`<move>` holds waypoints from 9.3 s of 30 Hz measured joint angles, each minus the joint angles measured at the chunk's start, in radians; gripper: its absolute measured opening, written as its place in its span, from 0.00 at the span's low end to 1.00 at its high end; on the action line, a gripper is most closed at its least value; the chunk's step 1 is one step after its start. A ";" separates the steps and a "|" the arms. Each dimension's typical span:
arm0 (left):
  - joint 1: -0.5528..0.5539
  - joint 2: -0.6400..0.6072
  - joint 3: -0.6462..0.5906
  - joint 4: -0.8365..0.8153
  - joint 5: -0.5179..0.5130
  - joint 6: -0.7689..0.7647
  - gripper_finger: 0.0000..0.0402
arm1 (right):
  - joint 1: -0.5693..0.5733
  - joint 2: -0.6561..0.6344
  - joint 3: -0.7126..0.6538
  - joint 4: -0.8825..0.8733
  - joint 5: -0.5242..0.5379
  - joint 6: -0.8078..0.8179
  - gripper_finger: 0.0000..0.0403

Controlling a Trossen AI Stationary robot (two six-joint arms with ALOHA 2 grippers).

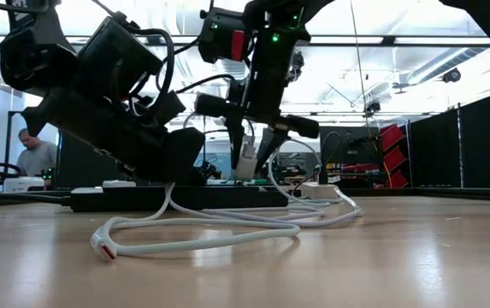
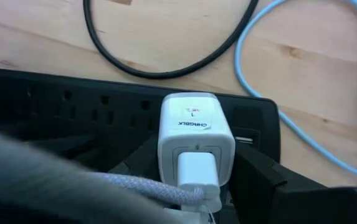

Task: Insert USB
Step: Insert the white charger adapter into the black outlet

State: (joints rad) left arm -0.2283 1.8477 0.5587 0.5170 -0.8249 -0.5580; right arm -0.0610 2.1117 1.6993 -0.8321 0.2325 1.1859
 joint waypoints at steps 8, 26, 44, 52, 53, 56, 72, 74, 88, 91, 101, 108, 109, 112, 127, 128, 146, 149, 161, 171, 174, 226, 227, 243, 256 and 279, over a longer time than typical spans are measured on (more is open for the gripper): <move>0.000 0.000 0.000 0.000 -0.001 0.033 0.06 | 0.000 0.000 0.000 -0.005 -0.089 -0.012 0.35; 0.000 0.000 0.000 0.006 -0.002 0.186 0.06 | 0.102 -0.015 -0.002 0.001 -0.222 -0.151 0.35; -0.016 0.003 -0.003 0.093 0.034 0.504 0.06 | 0.125 -0.019 0.027 0.030 -0.180 -0.549 0.35; -0.016 0.003 -0.003 0.098 0.034 0.495 0.06 | 0.102 0.001 0.027 0.041 -0.195 -0.570 0.35; -0.016 0.003 -0.003 0.099 0.034 0.495 0.06 | 0.096 0.013 0.027 0.044 -0.212 -0.566 0.35; -0.016 0.003 -0.002 0.102 0.034 0.494 0.06 | 0.089 0.044 0.028 0.073 -0.224 -0.576 0.35; -0.015 0.003 -0.002 0.097 0.025 0.469 0.06 | 0.091 0.015 0.043 0.169 -0.008 -0.546 0.35; -0.015 0.003 -0.003 0.097 0.026 0.468 0.06 | 0.091 0.015 0.044 0.168 -0.006 -0.515 0.35; -0.016 0.002 -0.005 0.092 0.034 0.467 0.06 | 0.141 -0.009 0.046 -0.032 0.052 -0.193 0.35; -0.016 0.002 -0.005 0.091 0.030 0.450 0.06 | 0.153 -0.010 0.046 -0.064 0.099 -0.103 0.35; -0.015 0.002 -0.005 0.090 0.025 0.370 0.06 | 0.152 0.018 0.045 -0.083 0.146 0.045 0.35; -0.014 0.003 -0.007 0.089 0.024 0.354 0.06 | 0.154 0.032 0.048 -0.108 0.146 0.105 0.35; -0.014 0.003 -0.007 0.089 0.024 0.354 0.06 | 0.155 0.032 0.048 -0.109 0.145 0.107 0.35; -0.014 0.003 -0.008 0.089 0.024 0.354 0.06 | 0.157 0.030 0.051 -0.126 0.134 0.113 0.35; -0.014 0.003 -0.011 0.089 0.024 0.331 0.06 | 0.145 0.037 0.072 -0.138 0.116 0.102 0.35; -0.014 0.003 -0.011 0.089 0.024 0.330 0.06 | 0.144 0.042 0.073 -0.138 0.114 0.101 0.35; -0.013 0.003 -0.011 0.088 0.011 0.220 0.06 | 0.123 0.063 0.074 -0.127 0.134 0.073 0.35; -0.013 0.002 -0.012 0.090 0.008 0.176 0.06 | 0.113 0.064 0.072 -0.119 0.134 0.072 0.35; -0.012 0.003 -0.012 0.089 -0.008 0.094 0.06 | 0.092 0.063 0.048 -0.086 0.161 0.032 0.35; 0.004 0.003 -0.011 0.087 -0.016 0.069 0.06 | 0.120 0.106 0.004 -0.025 0.206 0.030 0.35; 0.007 0.003 -0.011 0.090 -0.018 0.066 0.06 | 0.120 0.122 0.005 -0.018 0.206 0.028 0.35; 0.010 0.000 -0.014 0.066 0.030 0.172 0.06 | 0.062 0.092 -0.055 0.092 0.173 -0.180 0.35; 0.010 0.000 -0.014 0.066 0.029 0.171 0.06 | 0.058 0.089 -0.056 0.093 0.171 -0.189 0.35; 0.007 0.000 -0.013 0.051 0.019 0.219 0.06 | -0.045 0.064 -0.037 0.138 0.003 -0.323 0.35; 0.004 0.015 -0.012 0.060 0.024 0.246 0.06 | -0.124 0.064 -0.019 0.135 -0.204 -0.452 0.35; 0.004 0.015 -0.004 0.092 0.109 0.275 0.01 | -0.098 0.086 -0.017 0.109 -0.162 -0.557 0.36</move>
State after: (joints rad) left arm -0.2241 1.8629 0.5548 0.6090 -0.7155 -0.2831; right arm -0.1585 2.1977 1.6821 -0.7226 0.0706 0.6290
